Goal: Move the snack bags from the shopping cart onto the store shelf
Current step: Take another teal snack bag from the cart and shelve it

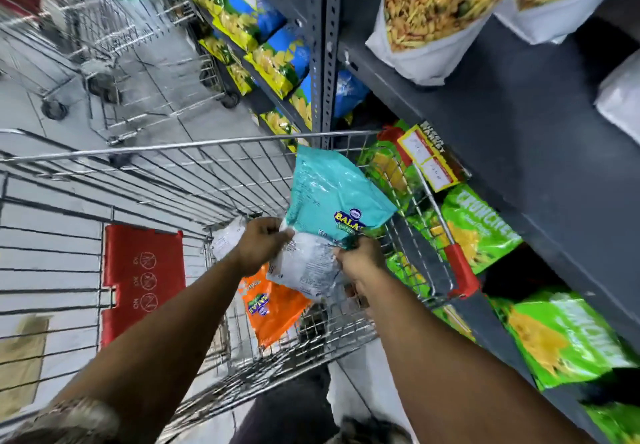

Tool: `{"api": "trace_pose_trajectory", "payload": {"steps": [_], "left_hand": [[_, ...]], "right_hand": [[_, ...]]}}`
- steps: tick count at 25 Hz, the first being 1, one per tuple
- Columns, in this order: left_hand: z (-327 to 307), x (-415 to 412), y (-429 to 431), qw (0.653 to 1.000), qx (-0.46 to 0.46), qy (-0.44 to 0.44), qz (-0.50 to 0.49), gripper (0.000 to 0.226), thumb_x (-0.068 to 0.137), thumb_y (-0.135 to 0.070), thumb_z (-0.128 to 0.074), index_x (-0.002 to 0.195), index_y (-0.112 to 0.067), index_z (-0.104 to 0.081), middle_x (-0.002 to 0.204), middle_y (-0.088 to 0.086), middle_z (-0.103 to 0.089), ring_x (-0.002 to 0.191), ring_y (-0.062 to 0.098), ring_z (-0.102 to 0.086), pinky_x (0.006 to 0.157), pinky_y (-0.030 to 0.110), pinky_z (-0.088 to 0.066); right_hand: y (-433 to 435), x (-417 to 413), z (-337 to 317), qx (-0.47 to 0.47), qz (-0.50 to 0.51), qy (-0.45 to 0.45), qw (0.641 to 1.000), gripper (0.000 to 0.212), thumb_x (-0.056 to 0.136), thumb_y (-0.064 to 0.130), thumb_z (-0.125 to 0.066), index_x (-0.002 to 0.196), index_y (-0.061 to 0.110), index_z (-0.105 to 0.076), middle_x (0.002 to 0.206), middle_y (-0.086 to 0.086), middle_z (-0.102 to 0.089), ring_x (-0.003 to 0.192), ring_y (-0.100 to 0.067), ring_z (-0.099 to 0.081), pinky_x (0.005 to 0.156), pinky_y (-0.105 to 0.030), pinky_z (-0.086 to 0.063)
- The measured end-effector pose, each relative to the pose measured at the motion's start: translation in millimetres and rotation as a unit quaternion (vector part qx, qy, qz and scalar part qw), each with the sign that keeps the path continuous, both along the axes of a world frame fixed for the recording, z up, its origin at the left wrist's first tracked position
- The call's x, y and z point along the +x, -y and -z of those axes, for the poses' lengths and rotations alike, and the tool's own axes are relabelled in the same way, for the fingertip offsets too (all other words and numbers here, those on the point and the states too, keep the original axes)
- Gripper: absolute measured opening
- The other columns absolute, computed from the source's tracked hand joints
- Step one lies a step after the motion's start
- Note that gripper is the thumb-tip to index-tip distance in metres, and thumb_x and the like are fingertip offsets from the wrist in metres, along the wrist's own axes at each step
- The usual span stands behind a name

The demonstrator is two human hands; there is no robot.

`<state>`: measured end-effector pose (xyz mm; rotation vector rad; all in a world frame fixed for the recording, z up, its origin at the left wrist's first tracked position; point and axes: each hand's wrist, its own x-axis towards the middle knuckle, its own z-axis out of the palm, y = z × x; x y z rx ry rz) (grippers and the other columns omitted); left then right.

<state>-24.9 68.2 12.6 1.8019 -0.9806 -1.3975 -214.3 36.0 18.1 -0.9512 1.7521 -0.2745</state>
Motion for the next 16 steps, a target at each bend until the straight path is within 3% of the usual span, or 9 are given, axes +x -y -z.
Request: {"api": "trace_pose_trajectory", "payload": {"steps": [2, 3, 5, 6, 9, 11, 14, 16], "left_hand": [[-34.7, -7.3, -8.5, 0.999, -0.047, -0.007, -0.020, 0.029, 0.080, -0.018, -0.069, 0.055, -0.011, -0.057, 0.047, 0.004, -0.045, 0.038, 0.011, -0.040, 0.041, 0.022, -0.034], [-50.8, -10.8, -12.0, 0.997, -0.070, -0.010, -0.029, 0.031, 0.075, -0.025, -0.072, 0.059, -0.005, -0.056, 0.051, 0.012, -0.045, 0.040, 0.016, -0.042, 0.042, 0.028, -0.037], [-91.8, -24.7, -19.0, 0.993, -0.111, -0.025, -0.044, 0.046, 0.068, -0.034, -0.076, 0.063, 0.005, -0.052, 0.057, 0.016, -0.049, 0.046, 0.024, -0.045, 0.043, 0.035, -0.039], [-116.3, -37.7, -22.1, 0.989, -0.140, -0.031, -0.044, 0.049, 0.068, -0.034, -0.077, 0.063, 0.007, -0.050, 0.057, 0.015, -0.050, 0.046, 0.024, -0.045, 0.043, 0.030, -0.038], [-188.7, -99.1, -32.4, 0.974, -0.227, -0.002, -0.010, 0.039, 0.080, -0.015, -0.071, 0.063, 0.010, -0.047, 0.052, 0.008, -0.040, 0.039, 0.006, -0.037, 0.039, 0.018, -0.033], [-220.1, -151.7, -36.0, 0.961, -0.274, 0.007, 0.020, 0.030, 0.085, -0.003, -0.063, 0.062, 0.008, -0.047, 0.046, 0.003, -0.040, 0.036, 0.005, -0.037, 0.038, 0.008, -0.028], [-235.6, -233.7, -31.2, 0.950, -0.290, -0.092, 0.074, 0.025, 0.087, 0.002, -0.057, 0.066, -0.012, -0.056, 0.038, -0.011, -0.053, 0.035, -0.003, -0.044, 0.037, 0.009, -0.036], [-237.5, -297.9, -29.2, 0.933, -0.313, -0.115, 0.133, 0.017, 0.086, 0.001, -0.059, 0.074, -0.010, -0.063, 0.050, -0.010, -0.065, 0.045, -0.004, -0.055, 0.045, 0.012, -0.045]], "right_hand": [[-4.5, -14.8, -32.5, -0.055, -0.038, 0.020, 0.998, 0.027, 0.075, 0.022, -0.073, 0.099, 0.010, -0.070, 0.091, -0.003, -0.072, 0.075, -0.017, -0.066, 0.047, -0.013, -0.042], [-6.5, -23.6, -51.6, -0.087, -0.047, 0.036, 0.994, 0.022, 0.076, 0.023, -0.073, 0.094, 0.010, -0.069, 0.089, -0.002, -0.072, 0.073, -0.015, -0.064, 0.046, -0.015, -0.040], [-13.9, -41.2, -88.4, -0.171, -0.059, 0.094, 0.979, 0.007, 0.077, 0.016, -0.071, 0.076, 0.015, -0.063, 0.081, 0.002, -0.069, 0.071, -0.013, -0.062, 0.054, -0.018, -0.041], [-18.5, -54.7, -108.8, -0.222, -0.065, 0.120, 0.966, 0.013, 0.077, 0.013, -0.070, 0.070, 0.020, -0.061, 0.078, 0.004, -0.068, 0.072, -0.012, -0.062, 0.061, -0.019, -0.044], [-39.7, -113.0, -161.7, -0.333, -0.032, 0.140, 0.932, 0.017, 0.073, 0.022, -0.065, 0.077, 0.038, -0.066, 0.090, 0.008, -0.071, 0.090, -0.016, -0.067, 0.080, -0.034, -0.051], [-57.4, -160.0, -190.2, -0.378, 0.021, 0.151, 0.913, 0.030, 0.074, 0.019, -0.064, 0.081, 0.048, -0.066, 0.083, 0.017, -0.071, 0.085, -0.010, -0.066, 0.079, -0.034, -0.051], [-87.0, -235.5, -212.9, -0.424, 0.121, 0.125, 0.889, 0.030, 0.078, 0.001, -0.061, 0.065, 0.028, -0.060, 0.056, 0.026, -0.063, 0.062, 0.008, -0.055, 0.066, -0.027, -0.048], [-114.0, -292.4, -222.9, -0.451, 0.198, 0.084, 0.866, 0.035, 0.080, -0.002, -0.059, 0.063, 0.028, -0.051, 0.050, 0.022, -0.059, 0.056, 0.004, -0.049, 0.060, -0.024, -0.042]]}}
